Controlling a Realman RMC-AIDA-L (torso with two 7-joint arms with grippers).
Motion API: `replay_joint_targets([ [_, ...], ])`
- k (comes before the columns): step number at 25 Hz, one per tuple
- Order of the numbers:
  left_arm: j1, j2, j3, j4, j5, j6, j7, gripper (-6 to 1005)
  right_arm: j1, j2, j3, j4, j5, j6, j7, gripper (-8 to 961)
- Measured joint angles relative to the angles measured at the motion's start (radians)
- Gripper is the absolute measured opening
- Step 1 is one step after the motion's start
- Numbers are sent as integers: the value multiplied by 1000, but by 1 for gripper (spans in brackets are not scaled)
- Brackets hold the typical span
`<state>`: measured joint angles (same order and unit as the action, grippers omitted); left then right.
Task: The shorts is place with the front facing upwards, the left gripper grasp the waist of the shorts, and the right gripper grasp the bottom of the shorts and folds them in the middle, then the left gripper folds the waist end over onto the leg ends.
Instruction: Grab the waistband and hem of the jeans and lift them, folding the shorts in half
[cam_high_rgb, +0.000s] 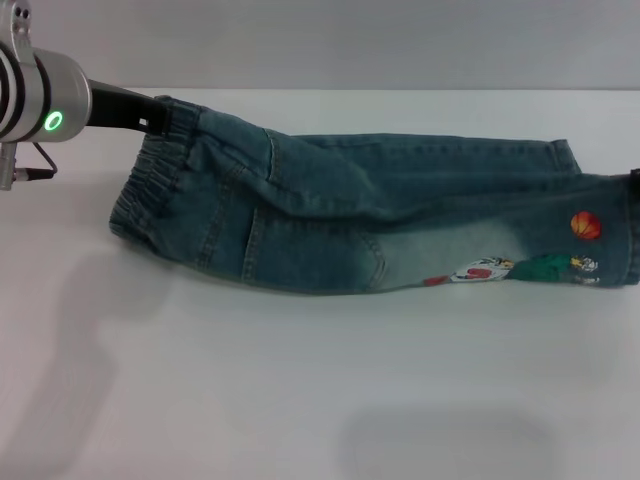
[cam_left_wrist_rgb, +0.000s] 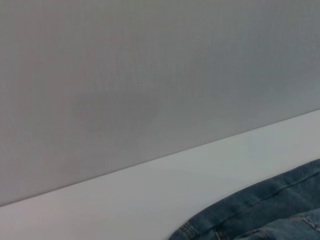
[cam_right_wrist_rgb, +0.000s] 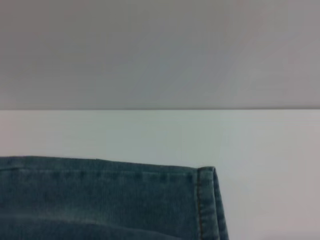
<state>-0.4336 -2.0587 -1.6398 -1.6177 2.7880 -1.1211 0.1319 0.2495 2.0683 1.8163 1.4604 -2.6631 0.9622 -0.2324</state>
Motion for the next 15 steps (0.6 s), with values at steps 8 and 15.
replay_joint_targets([
  [8, 8, -1, 0, -2, -9, 12, 0, 27, 27, -2, 41, -22, 0, -3, -24, -1],
  [15, 9, 0, 0, 0, -18, 21, 0, 26, 38, -2, 58, -51, -15, -19, -32, -2],
])
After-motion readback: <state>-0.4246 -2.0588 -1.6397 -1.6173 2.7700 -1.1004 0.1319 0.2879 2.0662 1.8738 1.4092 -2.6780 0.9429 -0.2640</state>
